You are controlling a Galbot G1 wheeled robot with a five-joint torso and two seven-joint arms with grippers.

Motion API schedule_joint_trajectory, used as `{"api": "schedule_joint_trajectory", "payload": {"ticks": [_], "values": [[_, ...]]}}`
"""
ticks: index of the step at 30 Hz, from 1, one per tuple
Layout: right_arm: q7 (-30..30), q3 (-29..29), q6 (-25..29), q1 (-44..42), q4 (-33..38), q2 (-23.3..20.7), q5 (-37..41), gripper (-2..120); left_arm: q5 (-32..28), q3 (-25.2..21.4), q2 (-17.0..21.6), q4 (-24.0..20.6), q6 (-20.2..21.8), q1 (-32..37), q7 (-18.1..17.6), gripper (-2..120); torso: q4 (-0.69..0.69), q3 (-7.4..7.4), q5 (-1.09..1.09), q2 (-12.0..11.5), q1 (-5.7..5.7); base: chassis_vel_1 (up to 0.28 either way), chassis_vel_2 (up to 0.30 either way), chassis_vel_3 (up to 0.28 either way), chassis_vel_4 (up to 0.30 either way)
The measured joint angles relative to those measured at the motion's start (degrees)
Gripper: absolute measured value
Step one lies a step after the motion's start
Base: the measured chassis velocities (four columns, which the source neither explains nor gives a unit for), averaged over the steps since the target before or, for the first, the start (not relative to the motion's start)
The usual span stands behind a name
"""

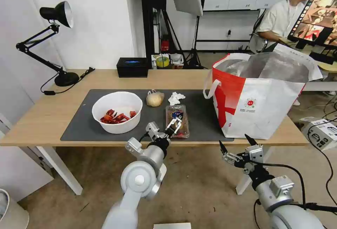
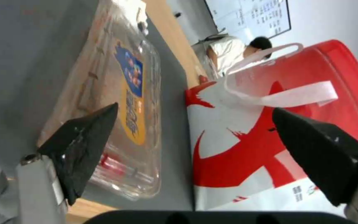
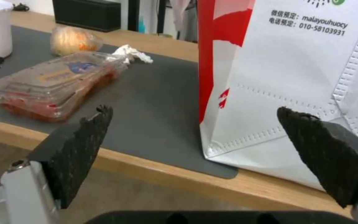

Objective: Pick up the trash from the table and place it into the takeout bag.

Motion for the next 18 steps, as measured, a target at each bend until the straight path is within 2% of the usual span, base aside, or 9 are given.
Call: {"api": "schedule_joint_trajectory", "payload": {"ticks": [6, 9, 11, 12, 13, 15, 16, 18], "values": [[-0.02, 0.05, 0.04, -0.11, 0.16, 0.08, -0.02, 100, 5.5, 0.64, 3.92, -0.6, 0.9, -1.26, 3.18, 98, 0.01, 0.0, -0.01, 0.0, 0.0, 0.0, 0.0, 0.0, 0.0], [-0.01, 0.05, 0.05, -0.1, 0.23, 0.09, -0.02, 100, 11.94, 2.43, 7.64, -0.25, 1.08, -3.14, 6.58, 85, 0.0, 0.0, -0.01, 0.0, 0.0, 0.0, 0.0, 0.0, 0.0], [0.0, 0.05, 0.06, -0.1, 0.24, 0.09, -0.01, 100, 13.6, 3.08, 8.88, -0.05, 1.1, -3.84, 7.51, 82, 0.01, 0.0, 0.0, 0.0, 0.0, 0.0, 0.0, 0.0, 0.0], [0.03, 0.09, 0.06, -0.09, 0.25, 0.08, 0.05, 100, 16.54, 4.23, 11.02, 0.42, 1.11, -5.12, 9.49, 74, 0.0, 0.0, -0.01, 0.0, 0.0, 0.0, 0.0, 0.0, 0.0], [0.03, 0.09, 0.06, -0.09, 0.25, 0.08, 0.05, 100, 16.54, 4.23, 11.02, 0.42, 1.11, -5.12, 9.49, 74, 0.0, 0.0, -0.01, 0.0, 0.0, 0.0, 0.0, 0.0, 0.0], [0.14, 0.14, 0.07, -0.05, 0.26, 0.03, 0.3, 100, 19.35, 6.24, 14.53, 1.63, 0.96, -7.52, 12.84, 62, 0.01, 0.0, 0.0, 0.0, 0.0, 0.0, 0.0, 0.0, 0.0], [0.14, 0.14, 0.07, -0.05, 0.26, 0.03, 0.3, 100, 19.35, 6.24, 14.53, 1.63, 0.96, -7.52, 12.84, 62, 0.01, 0.0, 0.0, 0.0, 0.0, 0.0, 0.0, 0.0, 0.0], [0.26, 0.14, 0.08, 0.06, 0.2, 0.06, 0.48, 100, 22.23, 8.54, 16.8, 2.93, 0.92, -9.88, 14.56, 52, 0.0, 0.0, -0.01, 0.0, 0.0, 0.0, 0.0, 0.0, 0.0]]}}
